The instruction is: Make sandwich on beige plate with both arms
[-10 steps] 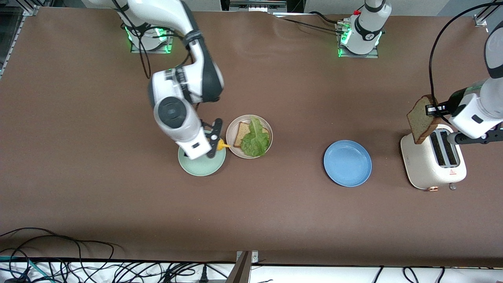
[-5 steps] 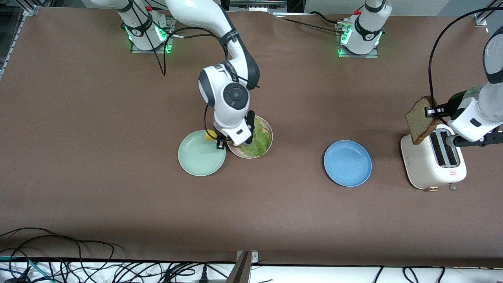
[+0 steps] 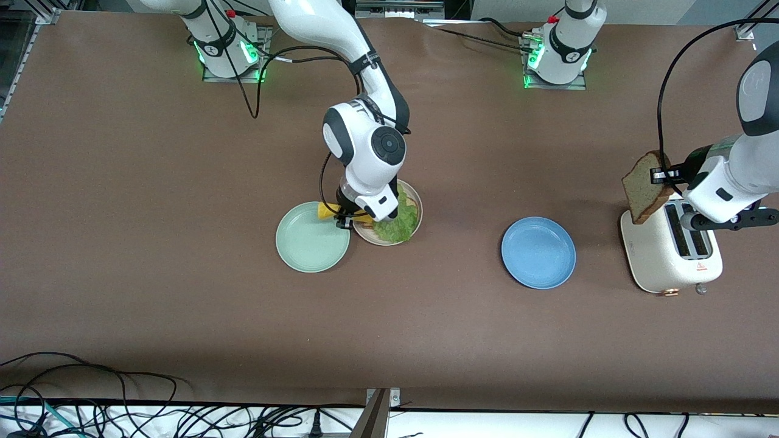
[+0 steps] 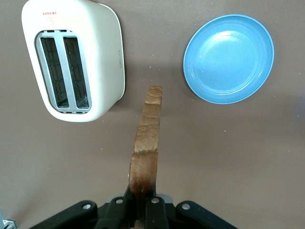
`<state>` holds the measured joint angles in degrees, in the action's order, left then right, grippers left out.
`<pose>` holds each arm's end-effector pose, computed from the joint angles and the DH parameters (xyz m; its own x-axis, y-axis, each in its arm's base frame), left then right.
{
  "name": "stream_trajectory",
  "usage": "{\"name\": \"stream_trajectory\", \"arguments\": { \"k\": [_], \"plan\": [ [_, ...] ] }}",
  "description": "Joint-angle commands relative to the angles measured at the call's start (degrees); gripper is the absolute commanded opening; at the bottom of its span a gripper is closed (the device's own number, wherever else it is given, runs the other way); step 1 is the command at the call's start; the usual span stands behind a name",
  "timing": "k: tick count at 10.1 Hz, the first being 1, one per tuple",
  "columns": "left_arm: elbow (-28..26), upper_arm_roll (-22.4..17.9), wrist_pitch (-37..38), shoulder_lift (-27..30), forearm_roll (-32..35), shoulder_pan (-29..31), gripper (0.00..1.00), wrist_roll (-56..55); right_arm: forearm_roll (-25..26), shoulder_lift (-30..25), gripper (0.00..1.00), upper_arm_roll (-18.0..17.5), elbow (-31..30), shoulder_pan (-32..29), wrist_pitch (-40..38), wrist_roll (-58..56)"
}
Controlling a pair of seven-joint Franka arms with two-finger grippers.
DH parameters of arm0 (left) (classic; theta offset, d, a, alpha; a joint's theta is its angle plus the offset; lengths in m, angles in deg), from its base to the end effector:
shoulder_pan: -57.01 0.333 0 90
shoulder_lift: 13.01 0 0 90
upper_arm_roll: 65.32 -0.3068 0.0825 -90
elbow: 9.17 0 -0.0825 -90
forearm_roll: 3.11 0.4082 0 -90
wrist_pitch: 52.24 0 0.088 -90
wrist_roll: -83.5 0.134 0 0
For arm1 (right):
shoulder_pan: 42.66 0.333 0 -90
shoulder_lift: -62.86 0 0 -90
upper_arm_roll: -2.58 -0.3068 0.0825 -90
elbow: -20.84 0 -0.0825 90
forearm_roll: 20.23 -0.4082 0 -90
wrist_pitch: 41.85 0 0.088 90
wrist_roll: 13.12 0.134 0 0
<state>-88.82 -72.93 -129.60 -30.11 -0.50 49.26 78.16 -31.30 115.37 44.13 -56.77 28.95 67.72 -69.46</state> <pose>0.6223 -0.0041 0.4822 0.9414 0.1077 -0.3195 0.0745 -0.9906 -0.1143 0.5623 0.4556 0.2111 -0.0060 0.9170 -0.3989 0.9957 0.0425 0.0827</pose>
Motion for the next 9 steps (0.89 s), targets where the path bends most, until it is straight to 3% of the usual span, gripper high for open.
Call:
{"name": "stream_trajectory", "arguments": {
  "k": [1,5,7,8,9],
  "plan": [
    [0.4,0.0,1.0,0.1,-0.9,-0.2,0.0,0.3,3.1,0.9,0.0,0.8,0.3,1.2,-0.8,0.4],
    [0.5,1.4,0.9,-0.6,-0.9,-0.7,0.0,-2.4,2.5,0.0,0.0,1.4,-0.2,1.3,-1.0,-0.1],
    [0.2,1.4,0.3,-0.8,-1.0,-0.6,0.0,-2.4,0.7,-3.4,0.0,3.5,-0.3,0.0,-5.1,-2.2],
    [-1.7,1.5,-1.0,-1.1,-4.9,-1.1,0.0,-2.6,-2.4,-5.6,0.0,4.7,-0.4,-1.9,-6.4,-6.7],
    [-3.6,1.3,-1.6,-1.9,-13.7,-0.4,0.0,-2.5,-5.9,-7.4,0.0,6.4,-0.4,-4.1,-8.4,-12.1]
  ]
}}
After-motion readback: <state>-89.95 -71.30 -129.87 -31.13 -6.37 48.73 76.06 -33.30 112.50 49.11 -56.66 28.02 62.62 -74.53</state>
